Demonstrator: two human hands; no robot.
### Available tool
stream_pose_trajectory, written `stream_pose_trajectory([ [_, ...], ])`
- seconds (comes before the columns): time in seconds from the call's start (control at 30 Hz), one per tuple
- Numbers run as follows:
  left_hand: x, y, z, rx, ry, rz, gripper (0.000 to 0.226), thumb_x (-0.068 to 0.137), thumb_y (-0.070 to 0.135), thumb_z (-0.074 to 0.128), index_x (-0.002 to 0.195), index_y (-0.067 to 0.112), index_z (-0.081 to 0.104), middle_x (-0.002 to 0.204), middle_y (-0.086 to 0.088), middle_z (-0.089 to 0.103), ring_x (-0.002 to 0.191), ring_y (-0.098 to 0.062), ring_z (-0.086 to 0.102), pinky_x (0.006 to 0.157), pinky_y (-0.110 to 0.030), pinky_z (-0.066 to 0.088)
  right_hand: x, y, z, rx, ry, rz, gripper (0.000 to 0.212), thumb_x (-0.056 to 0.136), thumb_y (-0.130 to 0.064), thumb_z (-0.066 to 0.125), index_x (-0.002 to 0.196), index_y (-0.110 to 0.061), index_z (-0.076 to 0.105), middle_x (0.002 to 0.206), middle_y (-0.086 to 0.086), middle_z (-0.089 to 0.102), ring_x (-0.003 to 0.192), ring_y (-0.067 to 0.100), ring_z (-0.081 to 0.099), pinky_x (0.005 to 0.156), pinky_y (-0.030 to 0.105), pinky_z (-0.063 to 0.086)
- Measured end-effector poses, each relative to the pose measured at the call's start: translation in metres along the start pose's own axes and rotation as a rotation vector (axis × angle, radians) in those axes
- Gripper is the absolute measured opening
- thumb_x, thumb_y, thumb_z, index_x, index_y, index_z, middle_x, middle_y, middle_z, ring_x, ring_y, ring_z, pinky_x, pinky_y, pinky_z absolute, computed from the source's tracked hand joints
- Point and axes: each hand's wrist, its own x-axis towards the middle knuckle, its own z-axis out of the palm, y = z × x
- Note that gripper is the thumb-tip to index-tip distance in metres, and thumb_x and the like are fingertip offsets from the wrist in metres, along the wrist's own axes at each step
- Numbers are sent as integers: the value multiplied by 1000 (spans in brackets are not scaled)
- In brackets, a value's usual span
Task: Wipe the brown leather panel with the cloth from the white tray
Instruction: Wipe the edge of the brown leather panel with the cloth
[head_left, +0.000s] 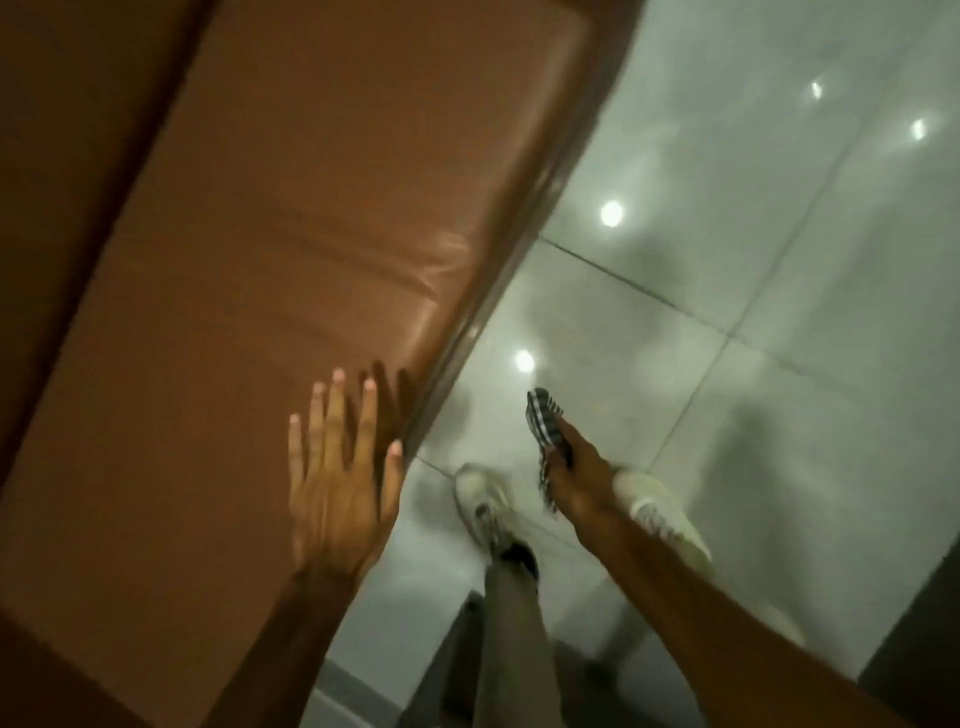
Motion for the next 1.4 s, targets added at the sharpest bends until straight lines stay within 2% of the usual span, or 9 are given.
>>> stream_pose_trajectory([
  [0.07, 50, -6, 26, 36, -1, 131, 70, 115, 46, 29, 177, 16, 19, 186, -16, 13, 172, -35, 14, 140, -58, 17, 23, 18, 30, 114, 26, 139, 46, 106, -17, 47, 151, -27, 53, 131, 11, 72, 87, 13, 71, 75, 5, 54],
  [0.17, 113, -10, 63, 98, 9, 286, 69, 117, 48, 27, 178, 20, 11, 186, -16, 5, 173, -35, 5, 141, -57, 8, 46, 43, 88, 285, 22, 298, 44, 107, -24, 47, 151, -25, 52, 144, 13, 65, 125, 32, 66, 108, 38, 53],
  [0.27, 157, -21, 106, 162, -16, 419, 71, 117, 47, 30, 178, 15, 10, 185, -21, 6, 172, -40, 6, 141, -60, 9, 62, 65, 149, 463, 19, 428, 33, 107, -31, 50, 139, -31, 59, 138, 15, 68, 116, 23, 73, 85, 26, 56],
  [0.43, 173, -35, 131, 167, 94, 515, 73, 117, 45, 30, 176, 6, 12, 181, -32, 12, 170, -49, 10, 140, -58, 8, 85, 72, 229, 587, 57, 437, 48, 105, -9, 47, 152, -18, 52, 149, 14, 61, 137, 34, 56, 119, 42, 42],
  [0.63, 175, -36, 138, 179, 143, 595, 73, 116, 44, 30, 176, 6, 14, 181, -30, 12, 170, -47, 8, 141, -55, 5, 101, 40, 272, 1044, -23, 486, 50, 107, -19, 52, 150, -43, 48, 103, 8, 75, 68, 1, 66, 64, 21, 56],
  [0.73, 175, -36, 138, 217, 142, 598, 74, 115, 44, 30, 174, 1, 14, 181, -31, 13, 170, -49, 9, 141, -56, 7, 93, 15, 271, 1132, -48, 393, 47, 107, -40, 47, 153, -50, 39, 142, -8, 59, 127, 12, 58, 111, 34, 46],
  [0.9, 175, -34, 138, 212, 110, 584, 78, 112, 42, 33, 174, -1, 13, 182, -30, 12, 170, -48, 8, 140, -60, 10, 108, -13, 247, 1084, 38, 67, 47, 109, -25, 44, 149, -49, 47, 141, -54, 39, 140, -25, 32, 125, 21, 27],
  [1.17, 175, -37, 143, 212, 145, 591, 77, 112, 44, 31, 175, 3, 13, 182, -28, 14, 171, -45, 9, 141, -51, 6, 161, 12, 253, 1059, -11, 102, 48, 112, -27, 38, 158, -42, 35, 174, -14, 17, 161, 10, 14, 133, 49, 18],
  [1.4, 176, -29, 131, 217, 64, 579, 79, 110, 41, 39, 173, -2, 18, 182, -28, 14, 170, -48, 11, 138, -64, 14, 125, 2, 255, 879, 38, 66, 47, 111, -47, 32, 157, -56, 25, 171, -22, 23, 158, 1, 20, 132, 44, 23],
])
